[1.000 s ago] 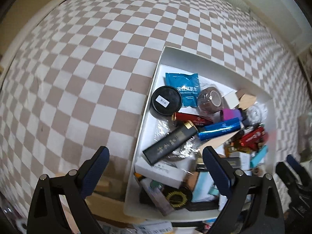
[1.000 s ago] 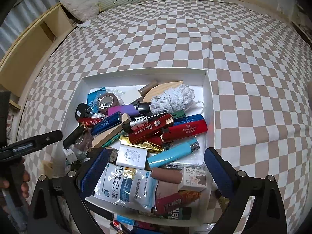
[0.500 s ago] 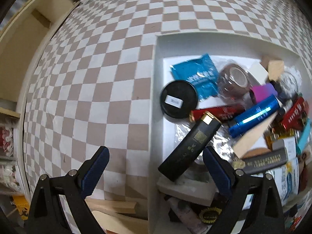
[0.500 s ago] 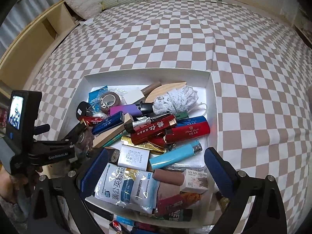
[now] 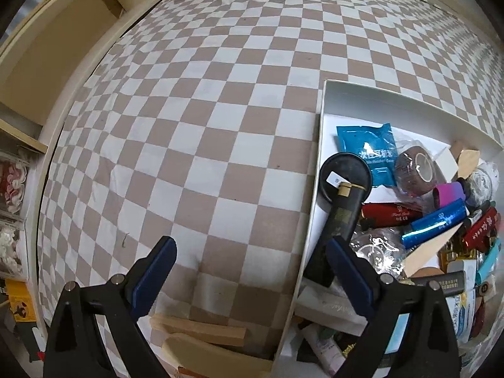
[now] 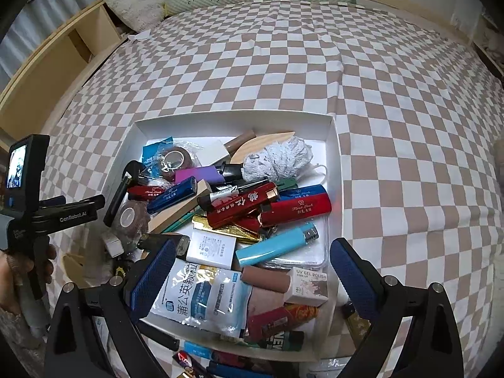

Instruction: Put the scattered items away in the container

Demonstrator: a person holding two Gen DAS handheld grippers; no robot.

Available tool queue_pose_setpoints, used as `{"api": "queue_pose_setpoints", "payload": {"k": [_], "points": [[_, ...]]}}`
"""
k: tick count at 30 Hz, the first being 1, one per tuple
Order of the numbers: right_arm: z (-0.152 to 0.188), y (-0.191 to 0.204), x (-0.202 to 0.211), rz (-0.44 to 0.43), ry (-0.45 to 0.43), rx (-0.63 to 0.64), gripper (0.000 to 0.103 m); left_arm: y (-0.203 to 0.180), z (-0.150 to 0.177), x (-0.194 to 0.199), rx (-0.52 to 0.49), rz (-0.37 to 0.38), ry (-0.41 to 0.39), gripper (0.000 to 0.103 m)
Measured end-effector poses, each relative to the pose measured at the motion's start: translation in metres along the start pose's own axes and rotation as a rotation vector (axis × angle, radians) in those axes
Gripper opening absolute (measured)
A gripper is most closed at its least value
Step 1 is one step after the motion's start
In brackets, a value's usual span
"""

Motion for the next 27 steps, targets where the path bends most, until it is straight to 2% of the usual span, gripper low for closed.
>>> {"api": "queue_pose_setpoints", "payload": {"k": [5,11,15,17,21,24,27], "points": [[0.004,0.004,0.009,-0.003,-0.012,0.009,0.098,-0.011,-0.006,0.002,-0.016,-0.043,-0.010,0.097],[0.004,0.009,0.014,-0.014,-0.023,0.015,0.098,-0.022,-0.012,-0.016,-0.045,-0.088,0.014,0.097],[0.003,0.009,0.014,-0.022,-0.023,0.021,0.098,-0.030,-0.015,-0.025,-0.086,-0.157,0.006,0.097],[0.003,0.008,0.013,-0.022,-0.022,0.022,0.098,-0.032,-0.016,-0.034,-0.098,-0.173,0.026,0.097],[0.003,0.003,0.013,-0.023,-0.020,0.016,0.098,-0.026,-0.014,-0.038,-0.095,-0.114,0.054,0.097],[0.003,0.000,0.013,-0.025,-0.018,0.005,0.098,-0.023,-0.015,-0.031,-0.083,-0.068,0.046,0.097],[0.003,-0.002,0.015,-0.022,-0.021,-0.001,0.098,-0.014,-0.017,-0.023,-0.048,-0.055,0.031,0.097]]}}
Point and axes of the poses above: each gripper's, at about its wrist camera, not at the fingertips, and x roughly against the way its jaws point, y to its left, z to its underside, the point moved 3 cm from there along -x, roughly the way its jaws point, and after that the axes turned 4 degrees about y, right-handed, at the moved point
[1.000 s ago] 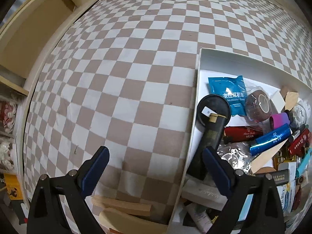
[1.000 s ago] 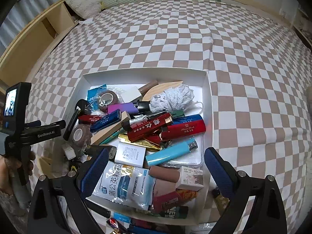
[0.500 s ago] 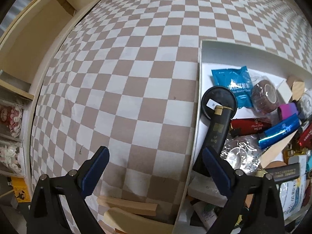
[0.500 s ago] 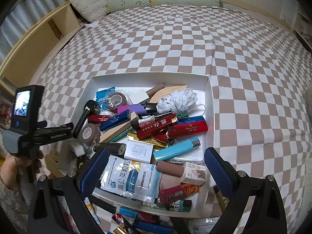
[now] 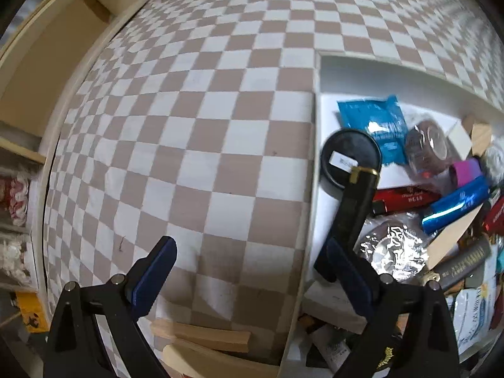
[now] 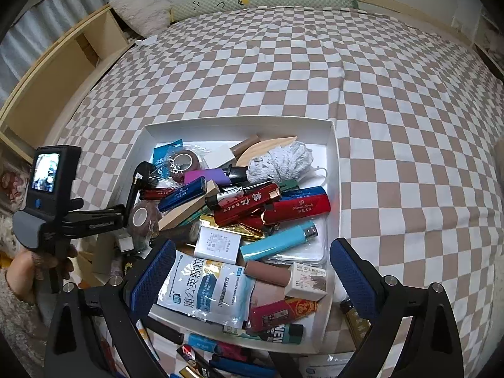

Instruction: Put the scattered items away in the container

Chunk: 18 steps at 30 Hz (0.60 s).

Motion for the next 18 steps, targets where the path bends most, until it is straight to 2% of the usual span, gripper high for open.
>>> {"api": "queue_pose_setpoints", "payload": {"k": [7,18], "points": [[0.004,0.005,0.009,0.005,-0.012,0.007,0.098,0.009,-0.002,0.012,0.017,0.030,-0.022,0.097],[0.014,0.011,0.032,0.034,-0.086,0.003,0.098,-0.005,0.027,0.078,-0.043,0.171,-0.181,0.097]]}}
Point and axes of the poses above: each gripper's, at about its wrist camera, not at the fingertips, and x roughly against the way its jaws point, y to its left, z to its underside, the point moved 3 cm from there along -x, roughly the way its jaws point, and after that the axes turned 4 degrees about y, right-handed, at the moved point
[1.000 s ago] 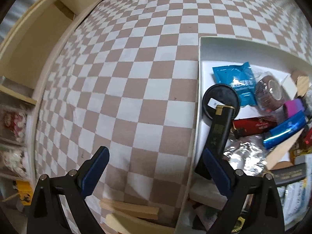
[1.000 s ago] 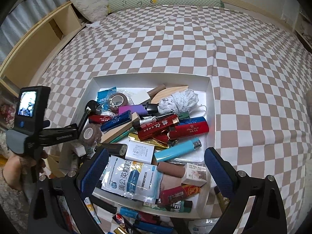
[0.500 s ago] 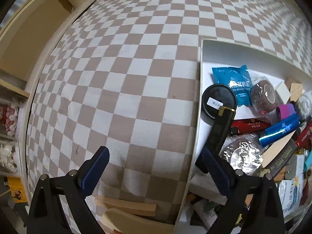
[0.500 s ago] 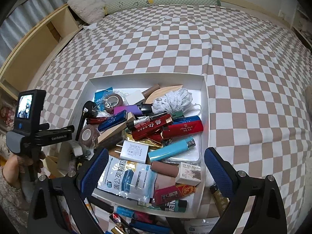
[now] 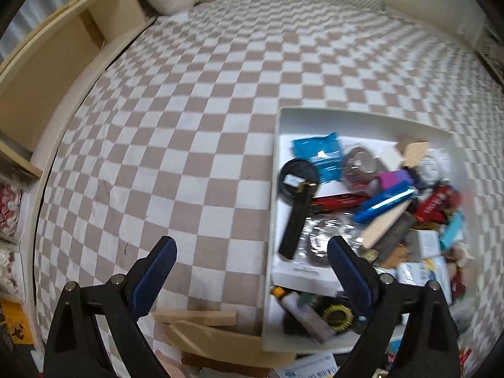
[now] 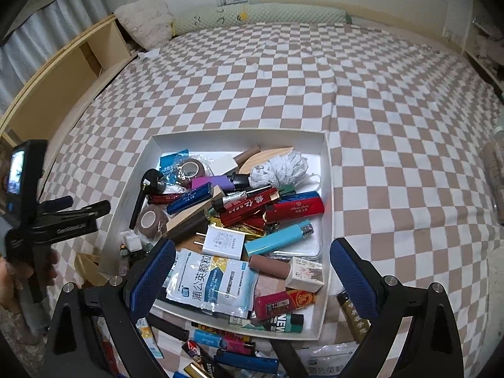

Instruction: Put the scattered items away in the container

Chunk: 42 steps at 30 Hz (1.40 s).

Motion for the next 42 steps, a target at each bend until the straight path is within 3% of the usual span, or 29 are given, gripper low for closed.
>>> {"api": "queue_pose_setpoints", "payload": {"k": [7,23,27,33,42], "points": [[0.005,0.007,0.021,0.029,-0.045,0.020,0.103,-0.011,0.017,0.048,-0.008,0.079,-0.074,0.097],[0.015,0.024,0.073,0.071,-0.161,0.042,0.103,-0.011,0.037,0.125,-0.040,0.121,-0.236,0.097],[0.018,0.025,0.084,0.072,-0.185,0.036,0.103,-0.011,0.044,0.144,-0.050,0.127,-0.275,0.103],[0.023,0.031,0.096,0.087,-0.208,0.052,0.103,-0.013,0.055,0.164,-0.050,0.168,-0.304,0.103],[0.032,0.035,0.116,0.075,-0.241,0.041,0.103,-0.020,0.070,0.183,-0.071,0.166,-0.328,0.103]]}}
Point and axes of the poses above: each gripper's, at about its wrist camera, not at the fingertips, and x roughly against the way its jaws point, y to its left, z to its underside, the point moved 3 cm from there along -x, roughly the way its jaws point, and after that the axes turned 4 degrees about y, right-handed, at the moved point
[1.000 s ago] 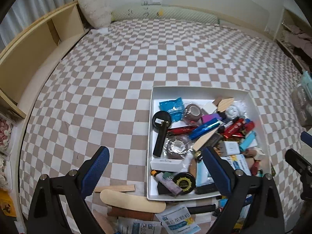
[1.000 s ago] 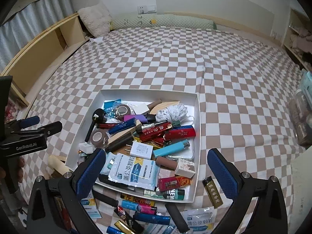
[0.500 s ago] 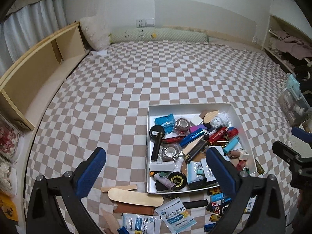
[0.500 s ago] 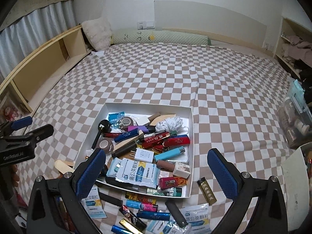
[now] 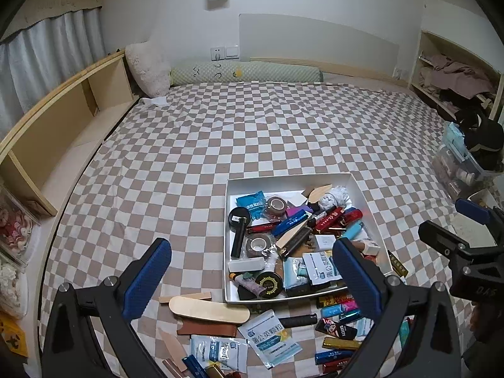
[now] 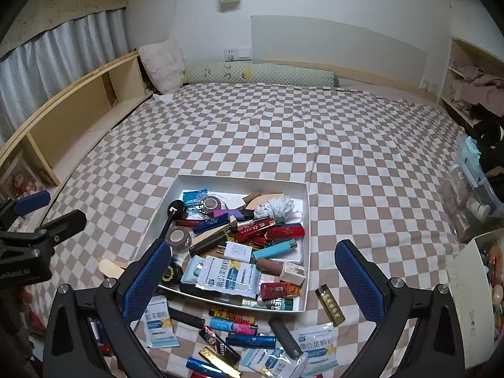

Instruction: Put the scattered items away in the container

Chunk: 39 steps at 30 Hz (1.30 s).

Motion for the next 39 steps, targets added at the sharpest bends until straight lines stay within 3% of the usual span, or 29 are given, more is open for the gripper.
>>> {"api": "queue_pose_setpoints", "payload": {"k": [24,39], "points": [[0.015,0.000,0.035,0.015,-0.031,0.011,0.103,-0.006,0.017,0.029,0.000,0.019,-0.019,0.103],[0.033,0.007,0.077,-0.002,-0.103,0.043,0.103,-0.003,0.041,0.069,-0.005,0.049,-0.070,0.103]]}}
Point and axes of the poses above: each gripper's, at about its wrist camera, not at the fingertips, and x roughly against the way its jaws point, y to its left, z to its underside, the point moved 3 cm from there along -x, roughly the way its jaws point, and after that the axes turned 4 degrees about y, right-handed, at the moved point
